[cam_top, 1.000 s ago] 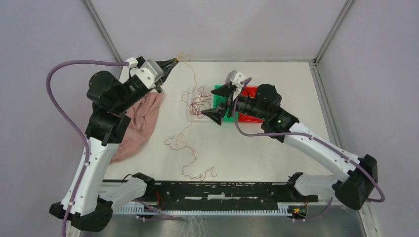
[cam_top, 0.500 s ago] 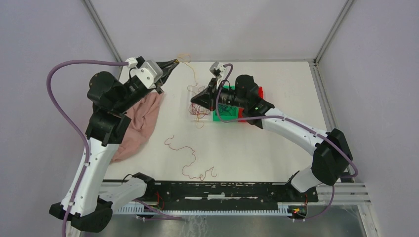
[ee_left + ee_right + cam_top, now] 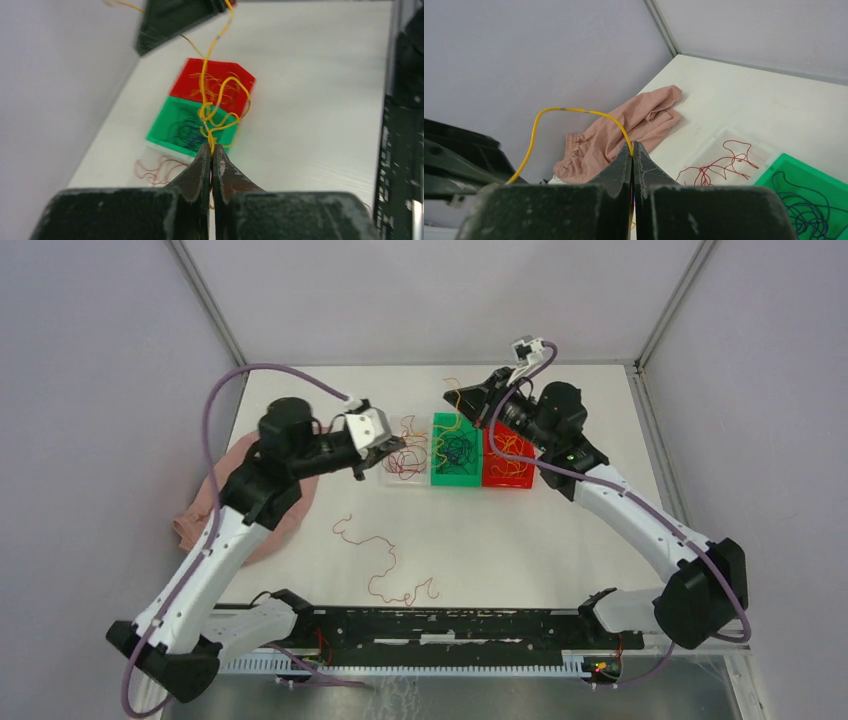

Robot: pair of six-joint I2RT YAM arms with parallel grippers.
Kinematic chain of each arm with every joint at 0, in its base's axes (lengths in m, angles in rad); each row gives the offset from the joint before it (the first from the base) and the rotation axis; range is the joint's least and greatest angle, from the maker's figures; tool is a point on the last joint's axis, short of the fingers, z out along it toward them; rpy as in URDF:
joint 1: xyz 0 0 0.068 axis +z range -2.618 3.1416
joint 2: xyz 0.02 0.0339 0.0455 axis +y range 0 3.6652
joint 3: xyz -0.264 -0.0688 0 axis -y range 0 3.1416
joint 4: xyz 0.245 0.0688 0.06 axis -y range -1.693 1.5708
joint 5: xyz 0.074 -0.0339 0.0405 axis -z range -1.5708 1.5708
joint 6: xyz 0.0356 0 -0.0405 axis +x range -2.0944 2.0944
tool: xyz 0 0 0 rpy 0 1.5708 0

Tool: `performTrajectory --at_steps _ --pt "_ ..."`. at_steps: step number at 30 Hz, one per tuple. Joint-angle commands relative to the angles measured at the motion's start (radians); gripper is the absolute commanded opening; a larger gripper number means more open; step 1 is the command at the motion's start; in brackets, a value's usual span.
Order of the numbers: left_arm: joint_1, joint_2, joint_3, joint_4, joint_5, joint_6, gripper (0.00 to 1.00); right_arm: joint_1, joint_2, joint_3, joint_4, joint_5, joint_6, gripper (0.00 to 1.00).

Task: Untangle the cables
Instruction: Place the cable in the bin.

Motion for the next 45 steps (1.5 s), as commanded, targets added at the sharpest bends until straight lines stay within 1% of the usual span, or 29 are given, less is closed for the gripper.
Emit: performTrajectory --at_steps 1,2,4,5,8,9,10,12,17,22,26,30,36,42,45 --pt "-0.137 0.110 0.004 -0.130 -0.043 0.094 0.04 -0.040 -0.088 -0.063 0.047 0.004 0.110 0.00" --pt "-0.150 0.135 0.017 -0.127 -0.054 0.100 0.06 -0.052 -0.104 -0.078 0.041 0.005 0.114 0.00" --pt "-0.175 0.176 0.053 -0.142 -0.066 0.117 0.53 -0.078 -0.142 -0.101 -0.013 0.027 0.091 0.00" --pt "-0.179 0.195 0.087 -0.174 -0.064 0.152 0.67 -0.095 -0.162 -0.107 -0.050 0.047 0.068 0.00" --pt "-0.179 0.240 0.154 -0.303 -0.077 0.215 0.87 -0.135 -0.218 -0.092 -0.204 0.134 -0.064 0.00" --pt "-0.180 0.248 0.164 -0.340 -0.083 0.235 0.96 -0.149 -0.228 -0.078 -0.259 0.173 -0.101 0.00" --pt "-0.180 0.249 0.165 -0.375 -0.088 0.255 1.00 -0.172 -0.234 -0.068 -0.291 0.198 -0.133 0.00" --pt "-0.180 0.236 0.149 -0.414 -0.099 0.278 0.99 -0.195 -0.241 -0.053 -0.333 0.236 -0.207 0.00" --pt "-0.178 0.157 0.088 -0.415 -0.152 0.287 1.00 -0.219 -0.230 -0.018 -0.425 0.430 -0.374 0.00" --pt "-0.150 0.134 0.074 -0.425 -0.175 0.274 0.99 -0.228 -0.195 -0.013 -0.449 0.596 -0.506 0.00" --pt "-0.138 0.117 0.060 -0.410 -0.175 0.271 0.99 -0.230 -0.169 -0.031 -0.441 0.707 -0.578 0.00" --pt "-0.137 0.116 0.063 -0.398 -0.183 0.257 1.00 -0.231 -0.118 -0.038 -0.440 0.709 -0.586 0.00" --pt "-0.136 0.114 0.082 -0.393 -0.194 0.252 1.00 -0.231 -0.004 0.007 -0.507 0.738 -0.529 0.00" --pt "-0.138 0.109 0.098 -0.380 -0.199 0.250 1.00 -0.216 0.126 0.114 -0.615 0.765 -0.496 0.00" --pt "-0.137 0.105 0.101 -0.378 -0.205 0.252 1.00 -0.193 0.171 0.164 -0.642 0.780 -0.497 0.00"
